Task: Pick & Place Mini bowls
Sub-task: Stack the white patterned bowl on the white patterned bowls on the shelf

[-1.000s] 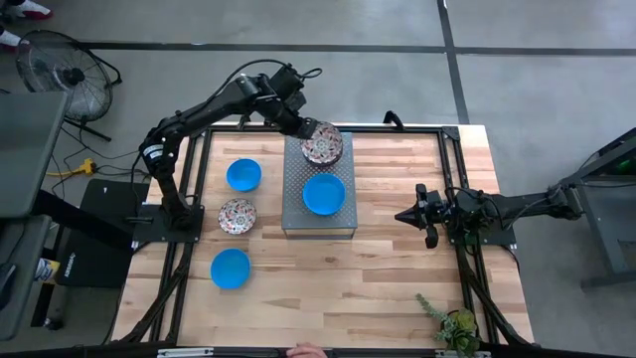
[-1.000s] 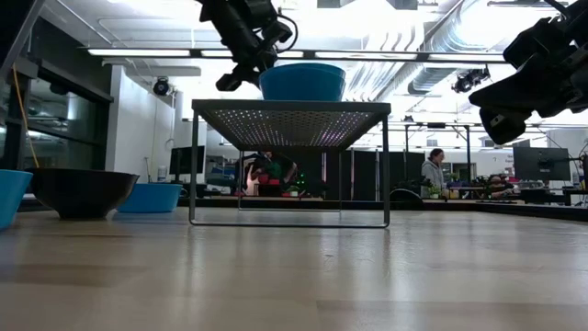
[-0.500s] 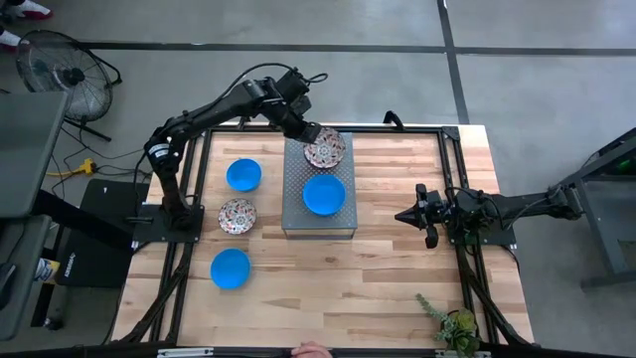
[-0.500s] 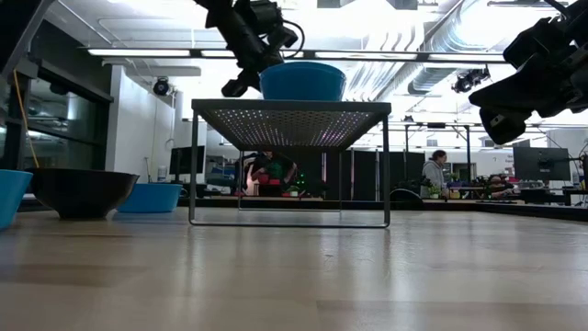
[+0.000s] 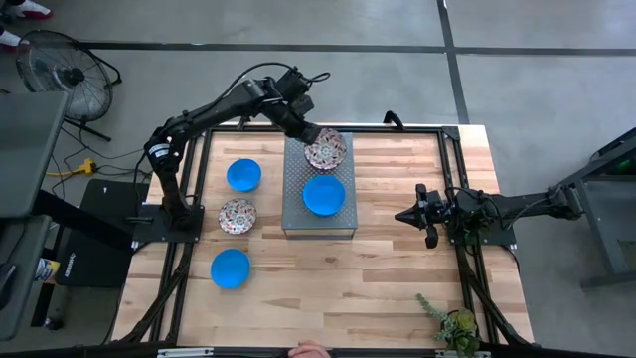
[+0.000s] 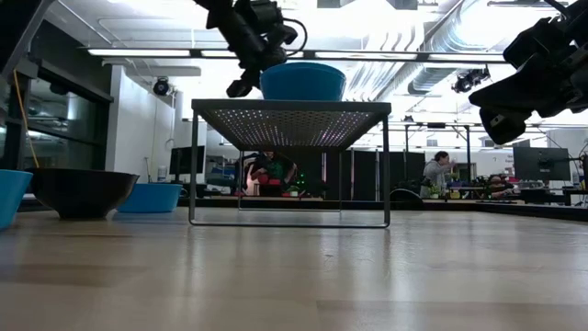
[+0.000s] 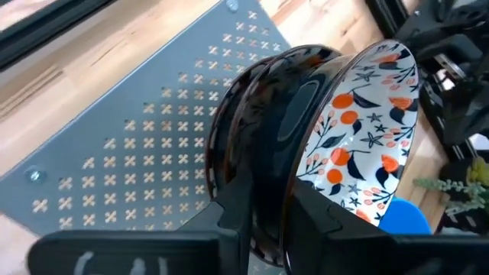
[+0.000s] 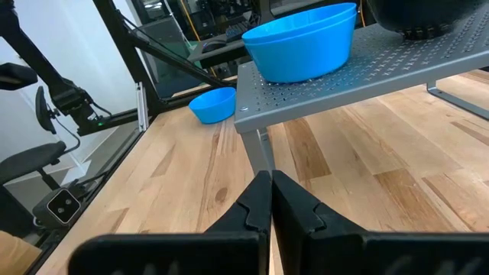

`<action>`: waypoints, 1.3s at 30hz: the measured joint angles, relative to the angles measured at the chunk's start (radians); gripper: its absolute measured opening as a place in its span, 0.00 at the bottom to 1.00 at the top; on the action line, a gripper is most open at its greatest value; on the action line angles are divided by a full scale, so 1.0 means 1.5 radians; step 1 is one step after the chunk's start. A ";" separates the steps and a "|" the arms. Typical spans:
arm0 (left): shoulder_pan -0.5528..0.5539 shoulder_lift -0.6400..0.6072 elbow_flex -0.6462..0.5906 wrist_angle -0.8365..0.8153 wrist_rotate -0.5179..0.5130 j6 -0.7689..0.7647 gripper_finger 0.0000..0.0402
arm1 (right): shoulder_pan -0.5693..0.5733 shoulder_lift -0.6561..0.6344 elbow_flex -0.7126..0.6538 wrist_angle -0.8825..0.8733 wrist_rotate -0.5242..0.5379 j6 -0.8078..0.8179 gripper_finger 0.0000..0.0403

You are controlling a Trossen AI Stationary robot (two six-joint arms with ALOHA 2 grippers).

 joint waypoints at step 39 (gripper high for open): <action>0.000 -0.014 0.001 0.049 0.000 0.025 0.57 | 0.000 0.000 0.000 0.000 0.000 0.000 0.00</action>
